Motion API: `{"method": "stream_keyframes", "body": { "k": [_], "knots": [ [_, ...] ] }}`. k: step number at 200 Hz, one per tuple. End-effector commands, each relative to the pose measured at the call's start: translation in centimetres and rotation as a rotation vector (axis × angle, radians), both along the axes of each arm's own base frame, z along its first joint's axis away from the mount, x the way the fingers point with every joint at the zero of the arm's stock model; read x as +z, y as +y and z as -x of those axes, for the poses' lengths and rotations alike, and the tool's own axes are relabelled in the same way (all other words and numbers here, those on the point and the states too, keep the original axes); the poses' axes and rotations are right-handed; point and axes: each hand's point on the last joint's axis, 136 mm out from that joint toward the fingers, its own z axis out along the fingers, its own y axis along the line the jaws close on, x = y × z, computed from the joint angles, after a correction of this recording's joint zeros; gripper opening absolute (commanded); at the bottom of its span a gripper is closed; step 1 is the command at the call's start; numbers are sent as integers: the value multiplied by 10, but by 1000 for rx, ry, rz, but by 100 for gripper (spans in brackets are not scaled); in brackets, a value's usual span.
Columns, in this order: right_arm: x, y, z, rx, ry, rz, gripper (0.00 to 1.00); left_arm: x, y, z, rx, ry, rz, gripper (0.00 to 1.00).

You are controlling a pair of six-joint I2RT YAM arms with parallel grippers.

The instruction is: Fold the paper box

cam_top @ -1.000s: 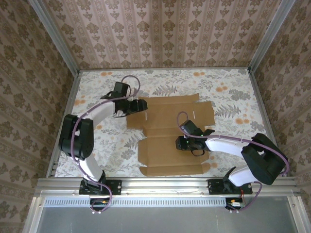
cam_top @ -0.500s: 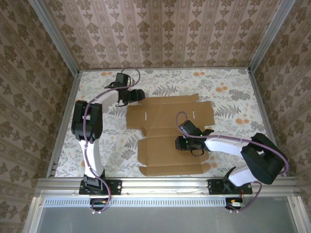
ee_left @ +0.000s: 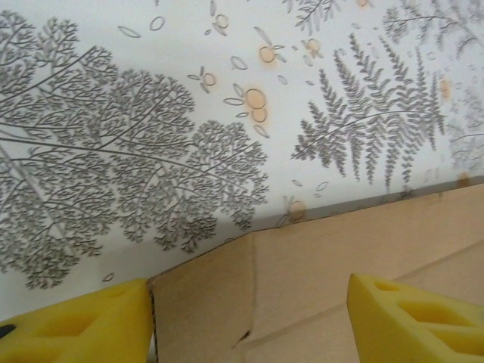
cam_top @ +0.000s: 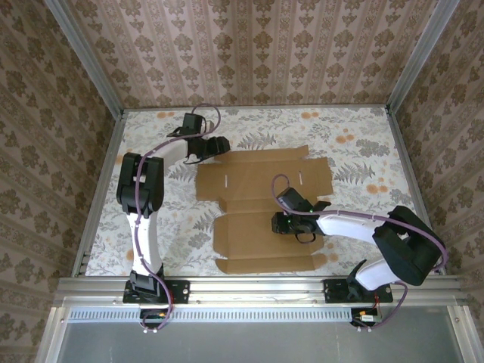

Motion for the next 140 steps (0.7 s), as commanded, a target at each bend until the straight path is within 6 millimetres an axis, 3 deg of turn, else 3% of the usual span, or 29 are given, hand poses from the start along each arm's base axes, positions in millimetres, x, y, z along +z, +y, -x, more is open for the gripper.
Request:
{"method": "stream_keyframes", "body": {
  "k": [1, 82, 140],
  "knots": [
    [-28, -12, 22, 20, 97, 89, 36, 16, -15, -4, -24, -25, 72, 65],
    [-40, -10, 28, 34, 115, 120, 36, 24, -48, 4, -73, -44, 87, 60],
    [-41, -10, 29, 39, 110, 132, 36, -2, -60, 2, -95, -1, 38, 61]
  ]
}}
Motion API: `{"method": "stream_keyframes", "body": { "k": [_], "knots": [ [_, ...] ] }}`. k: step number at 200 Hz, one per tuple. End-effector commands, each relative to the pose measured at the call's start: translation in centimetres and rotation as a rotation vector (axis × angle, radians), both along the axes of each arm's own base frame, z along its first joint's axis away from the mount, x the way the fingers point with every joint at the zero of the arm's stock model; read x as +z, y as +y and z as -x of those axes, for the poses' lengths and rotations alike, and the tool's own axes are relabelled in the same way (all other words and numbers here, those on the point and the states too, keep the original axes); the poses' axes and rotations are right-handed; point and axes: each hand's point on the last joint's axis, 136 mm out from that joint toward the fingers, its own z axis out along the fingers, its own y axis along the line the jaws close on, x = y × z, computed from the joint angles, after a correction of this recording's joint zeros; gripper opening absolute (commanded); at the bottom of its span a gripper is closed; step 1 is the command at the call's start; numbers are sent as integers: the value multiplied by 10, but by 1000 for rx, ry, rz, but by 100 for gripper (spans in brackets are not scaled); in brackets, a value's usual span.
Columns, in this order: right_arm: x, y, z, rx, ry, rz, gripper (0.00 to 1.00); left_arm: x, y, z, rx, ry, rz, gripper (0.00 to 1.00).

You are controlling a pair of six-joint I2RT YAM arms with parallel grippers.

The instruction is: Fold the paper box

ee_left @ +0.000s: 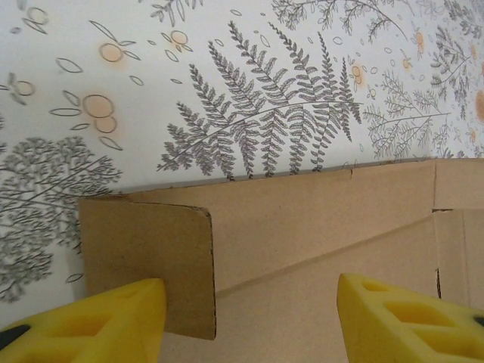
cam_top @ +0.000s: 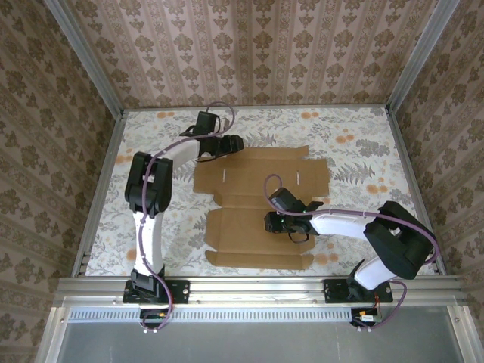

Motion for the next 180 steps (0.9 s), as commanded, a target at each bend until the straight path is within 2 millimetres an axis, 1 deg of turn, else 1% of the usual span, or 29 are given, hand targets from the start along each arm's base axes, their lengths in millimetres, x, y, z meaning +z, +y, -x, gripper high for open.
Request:
{"method": "stream_keyframes", "body": {
  "k": [1, 37, 56, 71, 98, 120, 132, 142, 152, 160, 180],
  "knots": [
    [-40, -31, 36, 4, 149, 151, 36, -12, -3, -2, -4, 30, -18, 61],
    [-41, -33, 38, 7, 151, 160, 36, -23, -6, -9, -5, 33, -43, 61],
    [-41, -33, 39, 8, 152, 164, 36, -30, -9, -9, -10, 43, -55, 62],
    [-42, -34, 39, 8, 153, 171, 36, -36, -13, -6, -20, 53, -63, 62],
    [-41, -35, 39, 8, 152, 174, 36, -51, -14, 3, -37, 87, -104, 62],
    [-40, -36, 40, 8, 149, 178, 36, -62, -10, 12, -54, 122, -156, 62],
    [-39, -35, 39, 9, 145, 176, 36, -64, -7, 16, -66, 132, -192, 62],
    [-38, -35, 38, 8, 143, 177, 36, -64, -5, 18, -76, 138, -218, 62],
    [-37, -34, 38, 7, 142, 177, 36, -58, -4, 18, -81, 131, -229, 62],
    [-36, -34, 38, 8, 139, 176, 36, -49, -4, 16, -81, 113, -226, 62],
    [-33, -33, 38, 10, 131, 173, 36, -18, -2, 11, -80, 52, -199, 62]
  ]
}}
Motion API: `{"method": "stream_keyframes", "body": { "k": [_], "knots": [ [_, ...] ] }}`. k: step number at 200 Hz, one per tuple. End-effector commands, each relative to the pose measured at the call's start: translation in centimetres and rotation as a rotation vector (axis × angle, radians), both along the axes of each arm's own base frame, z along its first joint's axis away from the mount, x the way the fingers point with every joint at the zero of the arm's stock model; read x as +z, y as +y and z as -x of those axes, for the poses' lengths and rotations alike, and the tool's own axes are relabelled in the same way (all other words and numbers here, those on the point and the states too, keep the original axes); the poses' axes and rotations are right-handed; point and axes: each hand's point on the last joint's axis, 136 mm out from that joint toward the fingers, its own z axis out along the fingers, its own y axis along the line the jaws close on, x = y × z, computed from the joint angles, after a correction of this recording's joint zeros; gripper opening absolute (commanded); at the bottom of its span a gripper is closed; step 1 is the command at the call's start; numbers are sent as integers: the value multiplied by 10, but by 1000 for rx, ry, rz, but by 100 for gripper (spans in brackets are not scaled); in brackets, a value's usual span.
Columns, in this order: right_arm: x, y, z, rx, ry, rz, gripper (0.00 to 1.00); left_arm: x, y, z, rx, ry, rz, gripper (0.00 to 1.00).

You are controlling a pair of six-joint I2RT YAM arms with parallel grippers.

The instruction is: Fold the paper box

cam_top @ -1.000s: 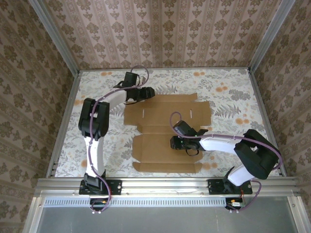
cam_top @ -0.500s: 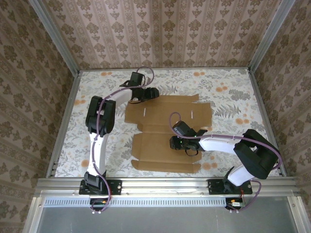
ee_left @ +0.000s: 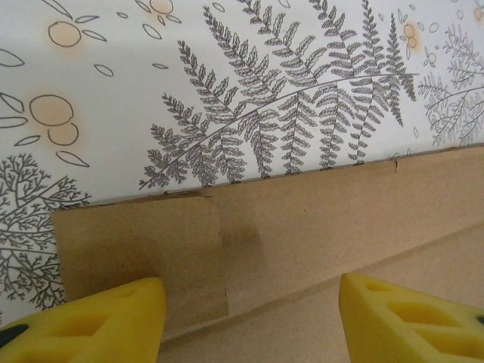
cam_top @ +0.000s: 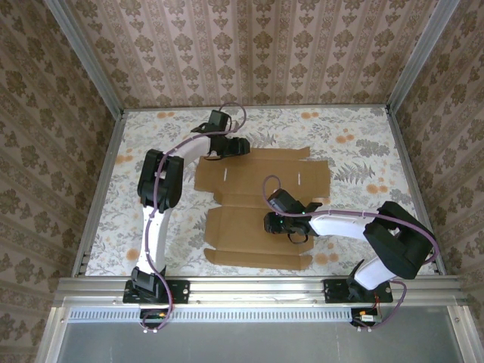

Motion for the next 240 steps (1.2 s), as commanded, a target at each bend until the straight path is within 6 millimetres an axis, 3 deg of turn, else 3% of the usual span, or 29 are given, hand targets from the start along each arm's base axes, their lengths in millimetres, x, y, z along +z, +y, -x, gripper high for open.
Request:
{"method": "stream_keyframes", "body": {
  "k": [1, 26, 68, 115, 143, 174, 240],
  "knots": [
    [-34, -34, 38, 5, 150, 158, 36, 12, 13, 14, -20, 25, -54, 62],
    [-31, -35, 39, 15, 145, 167, 36, 46, 24, 11, -22, -15, -44, 62],
    [-29, -32, 41, 26, 139, 160, 36, 66, 71, 24, 21, -7, -63, 63],
    [-31, -28, 40, 45, 140, 169, 36, 51, 145, 50, 84, 97, -96, 63],
    [-33, -24, 40, 56, 145, 174, 36, 37, 170, 63, 94, 182, -35, 64],
    [-35, -20, 39, 67, 149, 180, 36, 18, 179, 70, 84, 266, -39, 64],
    [-37, -22, 41, 71, 153, 200, 36, -5, 169, 64, 52, 306, 20, 64]
  ]
}}
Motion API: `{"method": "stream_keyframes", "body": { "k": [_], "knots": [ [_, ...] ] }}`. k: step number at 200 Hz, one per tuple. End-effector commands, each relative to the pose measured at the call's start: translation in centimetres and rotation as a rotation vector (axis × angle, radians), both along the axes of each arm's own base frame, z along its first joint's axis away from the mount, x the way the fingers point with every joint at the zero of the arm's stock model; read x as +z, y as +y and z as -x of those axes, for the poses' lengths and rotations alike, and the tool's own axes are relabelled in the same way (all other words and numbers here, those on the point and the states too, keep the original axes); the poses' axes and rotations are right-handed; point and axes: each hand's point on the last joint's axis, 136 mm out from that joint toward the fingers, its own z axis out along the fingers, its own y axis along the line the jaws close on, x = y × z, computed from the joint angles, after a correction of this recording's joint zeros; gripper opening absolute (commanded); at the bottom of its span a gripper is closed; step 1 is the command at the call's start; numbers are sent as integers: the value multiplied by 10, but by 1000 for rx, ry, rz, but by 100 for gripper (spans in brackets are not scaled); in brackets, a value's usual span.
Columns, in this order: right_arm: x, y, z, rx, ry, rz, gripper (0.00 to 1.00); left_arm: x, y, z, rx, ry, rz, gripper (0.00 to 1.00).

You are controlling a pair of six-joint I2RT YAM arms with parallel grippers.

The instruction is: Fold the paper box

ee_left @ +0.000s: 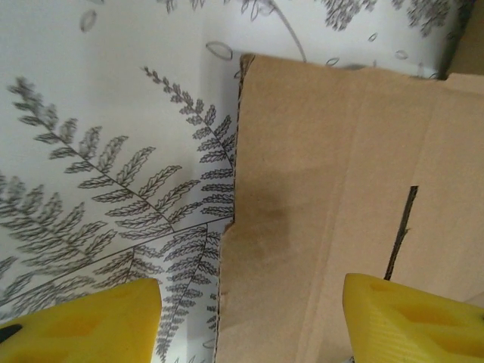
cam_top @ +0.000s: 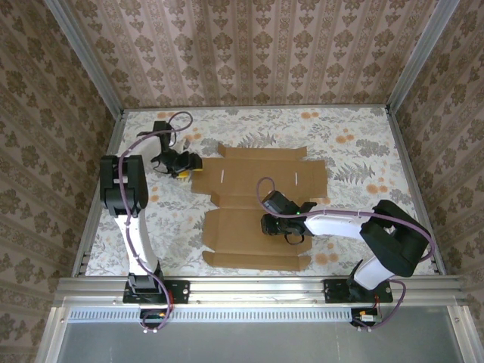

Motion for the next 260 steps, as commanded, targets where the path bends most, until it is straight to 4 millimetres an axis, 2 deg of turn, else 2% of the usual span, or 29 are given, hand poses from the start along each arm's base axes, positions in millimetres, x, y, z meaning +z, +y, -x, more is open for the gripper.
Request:
{"method": "stream_keyframes", "body": {
  "k": [1, 58, 91, 129, 167, 191, 200, 217, 232, 248, 260],
  "knots": [
    [-37, -32, 37, 32, 153, 160, 36, 6, -8, -6, -39, -16, 45, 64],
    [-39, -29, 35, 41, 159, 168, 36, 20, -32, -15, -100, -73, 200, 64],
    [-38, -28, 34, 44, 155, 168, 36, 21, -35, -16, -122, -62, 208, 63],
    [-40, -29, 35, 40, 157, 169, 36, 34, -43, -16, -154, -90, 227, 59],
    [-42, -29, 37, 41, 160, 172, 35, 37, -45, -17, -166, -62, 237, 45],
    [-42, -29, 38, 40, 158, 174, 35, 36, -49, -16, -188, -50, 229, 42],
    [-42, -29, 38, 38, 158, 175, 35, 36, -50, -16, -197, -53, 218, 34],
    [-43, -30, 38, 38, 160, 177, 36, 37, -51, -15, -211, -57, 197, 33],
    [-42, -29, 38, 40, 157, 176, 35, 39, -51, -15, -218, -64, 180, 19],
    [-42, -28, 38, 39, 155, 176, 35, 41, -51, -16, -224, -78, 165, 16],
    [-41, -28, 37, 37, 152, 174, 35, 45, -51, -17, -229, -97, 157, 7]
  ]
}}
